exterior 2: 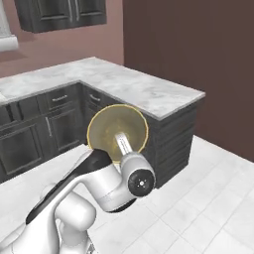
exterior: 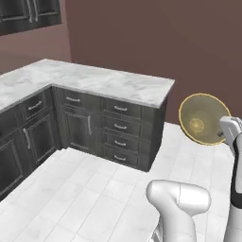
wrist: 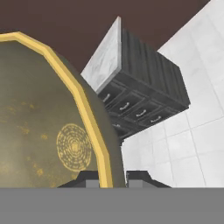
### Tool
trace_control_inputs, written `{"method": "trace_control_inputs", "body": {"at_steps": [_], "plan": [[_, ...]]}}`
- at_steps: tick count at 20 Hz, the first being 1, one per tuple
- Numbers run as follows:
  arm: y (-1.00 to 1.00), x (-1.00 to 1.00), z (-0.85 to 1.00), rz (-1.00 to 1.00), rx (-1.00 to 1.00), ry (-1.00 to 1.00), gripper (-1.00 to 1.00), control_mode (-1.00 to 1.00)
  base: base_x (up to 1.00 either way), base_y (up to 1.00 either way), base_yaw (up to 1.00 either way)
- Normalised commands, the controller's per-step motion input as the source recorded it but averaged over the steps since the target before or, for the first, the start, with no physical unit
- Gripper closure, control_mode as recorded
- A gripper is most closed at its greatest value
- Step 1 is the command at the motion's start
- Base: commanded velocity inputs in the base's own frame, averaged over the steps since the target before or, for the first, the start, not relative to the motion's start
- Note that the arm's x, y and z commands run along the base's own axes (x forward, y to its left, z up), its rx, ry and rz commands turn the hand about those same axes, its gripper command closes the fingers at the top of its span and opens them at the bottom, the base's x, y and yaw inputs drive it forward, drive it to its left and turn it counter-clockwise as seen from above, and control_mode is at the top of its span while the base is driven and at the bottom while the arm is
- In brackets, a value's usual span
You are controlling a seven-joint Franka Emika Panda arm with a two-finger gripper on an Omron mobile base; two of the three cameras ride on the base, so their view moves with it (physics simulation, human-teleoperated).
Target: Clear the mugs and bowl far away from the sink.
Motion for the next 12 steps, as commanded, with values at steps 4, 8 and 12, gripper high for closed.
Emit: {"method": "trace_control_inputs", "body": {"at_steps": [4, 8, 12], "plan": [[0.00, 0.00, 0.00, 0.00, 0.00, 0.00, 1.00, 1.00, -0.01, 0.00, -0.62], [0.00, 0.00, 0.00, 0.00, 0.00, 0.00, 1.00, 1.00, 0.00, 0.00, -0.66], [0.00, 0.00, 0.00, 0.00, 0.00, 0.00, 1.00, 1.00, 0.00, 0.00, -0.68]]}}
